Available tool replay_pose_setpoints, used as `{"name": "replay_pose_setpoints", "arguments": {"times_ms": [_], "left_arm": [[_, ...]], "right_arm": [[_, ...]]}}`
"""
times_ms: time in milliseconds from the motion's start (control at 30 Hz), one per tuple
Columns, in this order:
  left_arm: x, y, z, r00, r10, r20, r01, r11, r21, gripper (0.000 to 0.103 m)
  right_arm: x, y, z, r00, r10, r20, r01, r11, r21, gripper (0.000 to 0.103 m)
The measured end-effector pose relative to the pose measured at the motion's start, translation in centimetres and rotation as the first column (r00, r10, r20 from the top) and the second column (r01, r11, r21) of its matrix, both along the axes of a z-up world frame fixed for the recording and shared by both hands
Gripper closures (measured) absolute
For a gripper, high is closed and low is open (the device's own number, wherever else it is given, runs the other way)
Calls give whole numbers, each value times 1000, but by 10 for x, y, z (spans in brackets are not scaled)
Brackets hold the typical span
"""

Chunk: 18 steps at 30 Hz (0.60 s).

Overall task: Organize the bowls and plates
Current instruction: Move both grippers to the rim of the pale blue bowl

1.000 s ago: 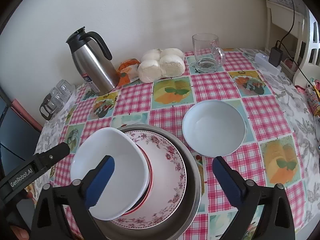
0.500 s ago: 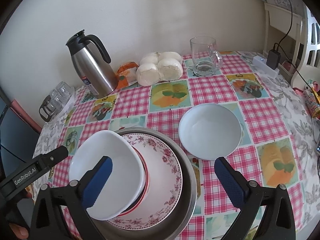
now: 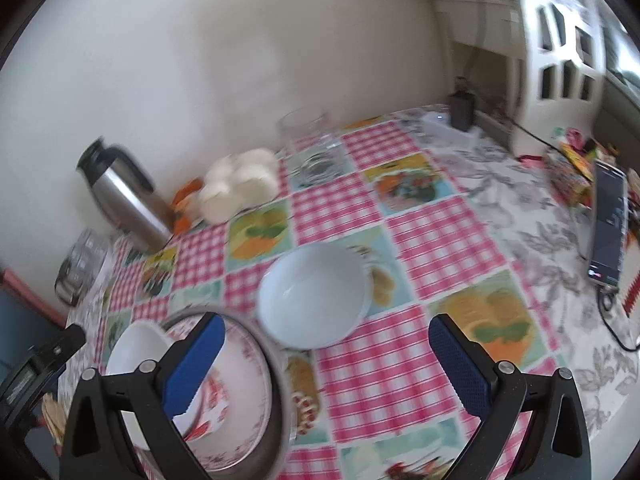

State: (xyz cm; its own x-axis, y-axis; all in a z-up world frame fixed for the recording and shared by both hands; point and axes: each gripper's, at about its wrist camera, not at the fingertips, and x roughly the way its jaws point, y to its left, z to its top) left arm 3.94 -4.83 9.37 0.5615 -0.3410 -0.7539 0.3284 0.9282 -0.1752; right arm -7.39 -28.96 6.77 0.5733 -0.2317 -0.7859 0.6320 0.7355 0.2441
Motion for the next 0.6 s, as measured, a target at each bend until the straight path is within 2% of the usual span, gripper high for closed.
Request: {"name": "replay_pose_setpoints", "arguments": {"times_ms": [133, 200, 233, 267, 433, 600], "left_arm": [[-8, -34, 12, 996, -88, 32, 89, 995, -40, 4], [-8, -54, 14, 987, -153, 43, 157, 980, -123, 4], [-7, -61, 12, 984, -172, 41, 176, 974, -142, 4], [-7, -69, 10, 981, -191, 36, 194, 970, -144, 3], [-10, -117, -8, 954, -298, 15, 298, 954, -33, 1], [-3, -151, -36, 937, -333, -107, 327, 943, -70, 1]], "right_arm": [[-14, -27, 2, 997, -76, 26, 76, 997, 5, 0], [-19, -37, 3, 993, -111, 45, 111, 994, 5, 0], [-21, -41, 2, 991, -121, 55, 121, 993, 10, 0], [-24, -46, 1, 988, -136, 68, 135, 991, 18, 0], [-30, -70, -9, 979, -197, 55, 195, 980, 41, 0], [-34, -87, -31, 974, -229, -3, 228, 972, 46, 0]]}}
